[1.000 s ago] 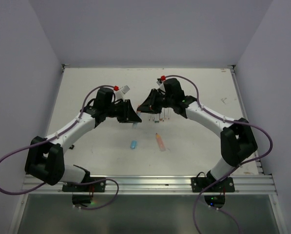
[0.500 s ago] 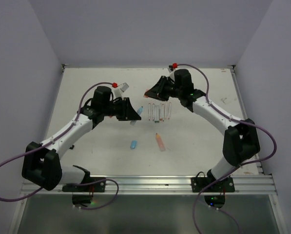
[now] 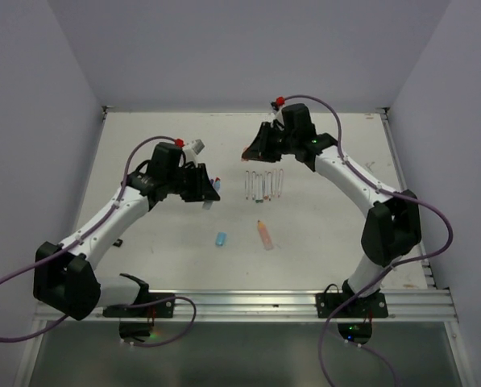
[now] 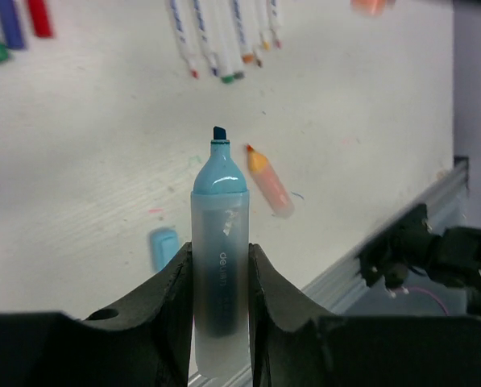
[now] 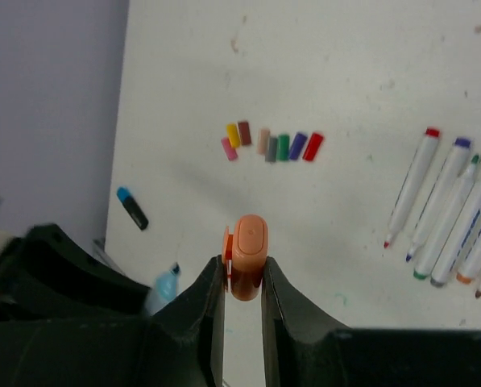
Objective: Open the pen caps
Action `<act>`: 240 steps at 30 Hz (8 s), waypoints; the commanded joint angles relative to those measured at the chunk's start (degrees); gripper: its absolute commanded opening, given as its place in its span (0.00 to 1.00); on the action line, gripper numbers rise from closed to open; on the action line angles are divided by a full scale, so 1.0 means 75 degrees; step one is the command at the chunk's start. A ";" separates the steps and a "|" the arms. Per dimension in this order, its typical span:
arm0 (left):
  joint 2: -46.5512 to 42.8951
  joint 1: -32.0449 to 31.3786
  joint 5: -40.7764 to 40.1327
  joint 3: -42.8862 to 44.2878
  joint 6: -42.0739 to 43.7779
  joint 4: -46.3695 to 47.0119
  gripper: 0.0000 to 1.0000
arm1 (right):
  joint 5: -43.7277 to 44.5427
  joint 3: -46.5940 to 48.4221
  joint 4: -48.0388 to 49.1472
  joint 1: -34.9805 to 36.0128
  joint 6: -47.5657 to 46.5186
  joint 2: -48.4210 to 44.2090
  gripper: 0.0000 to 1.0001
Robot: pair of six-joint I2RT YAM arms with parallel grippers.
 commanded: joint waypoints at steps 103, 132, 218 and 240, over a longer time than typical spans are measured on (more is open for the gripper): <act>0.3159 -0.3050 -0.1986 -0.0075 -0.5132 0.2401 0.00 | -0.0082 -0.2128 -0.3243 -0.1143 -0.0651 -0.2809 0.57; 0.2704 -0.3367 -0.3143 0.0016 -0.4456 0.2112 0.87 | -0.0363 -0.2221 -0.3114 -0.0686 -0.0698 -0.2716 0.56; 0.1331 0.6126 -0.5573 -0.2292 -0.2953 -0.0481 0.00 | -0.0246 -0.1600 -0.3220 0.0486 -0.0569 -0.1438 0.56; -0.0051 0.1195 0.0007 -0.0381 0.0351 0.0070 0.00 | -0.1981 0.0521 -0.2576 0.0286 -0.0135 0.0307 0.56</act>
